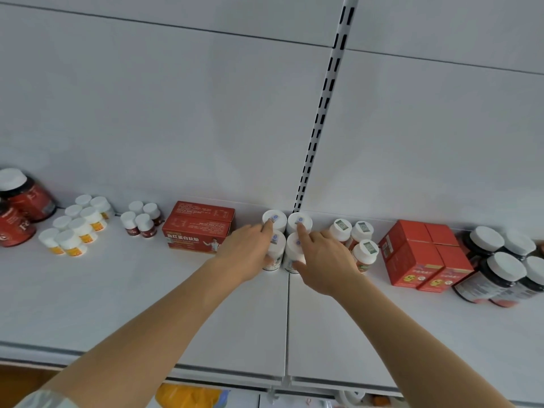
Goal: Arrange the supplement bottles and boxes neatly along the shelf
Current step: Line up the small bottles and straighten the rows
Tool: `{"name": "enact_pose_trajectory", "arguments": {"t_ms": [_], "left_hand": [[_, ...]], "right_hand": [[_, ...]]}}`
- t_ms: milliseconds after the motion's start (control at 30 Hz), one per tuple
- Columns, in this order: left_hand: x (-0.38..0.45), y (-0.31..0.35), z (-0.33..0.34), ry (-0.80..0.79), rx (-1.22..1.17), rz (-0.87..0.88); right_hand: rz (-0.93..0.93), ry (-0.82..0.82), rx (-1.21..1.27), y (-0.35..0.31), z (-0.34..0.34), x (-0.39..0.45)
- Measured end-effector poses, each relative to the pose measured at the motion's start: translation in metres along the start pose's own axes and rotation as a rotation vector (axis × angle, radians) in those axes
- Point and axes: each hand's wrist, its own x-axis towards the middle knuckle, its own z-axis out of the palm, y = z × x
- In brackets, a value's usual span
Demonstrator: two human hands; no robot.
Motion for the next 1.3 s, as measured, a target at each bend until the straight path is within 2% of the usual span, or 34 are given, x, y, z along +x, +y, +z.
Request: {"name": "enact_pose_trajectory", "arguments": {"t_ms": [300,467,633,900,1300], "left_hand": [[-0.001,-0.002,-0.008,0.013,-0.039,-0.003],[0.003,0.002,-0.027,0.094,-0.083,0.021],[0.008,0.030,-0.037,0.187,-0.147,0.106],[0.022,0.081,-0.031,0.161,-0.152,0.198],[0.057,0.132,-0.005,0.041,-0.100,0.068]], "right_hand": [[0.025,0.055,-0.010,0.000,-0.005,-0.010],[0.049,0.132,-0.041,0.011,-0.023,-0.024],[0.112,0.184,-0.070,0.039,-0.036,-0.044],[0.171,0.139,-0.068,0.094,-0.038,-0.062],[-0.074,0.108,-0.043,0.161,-0.030,-0.046]]}}
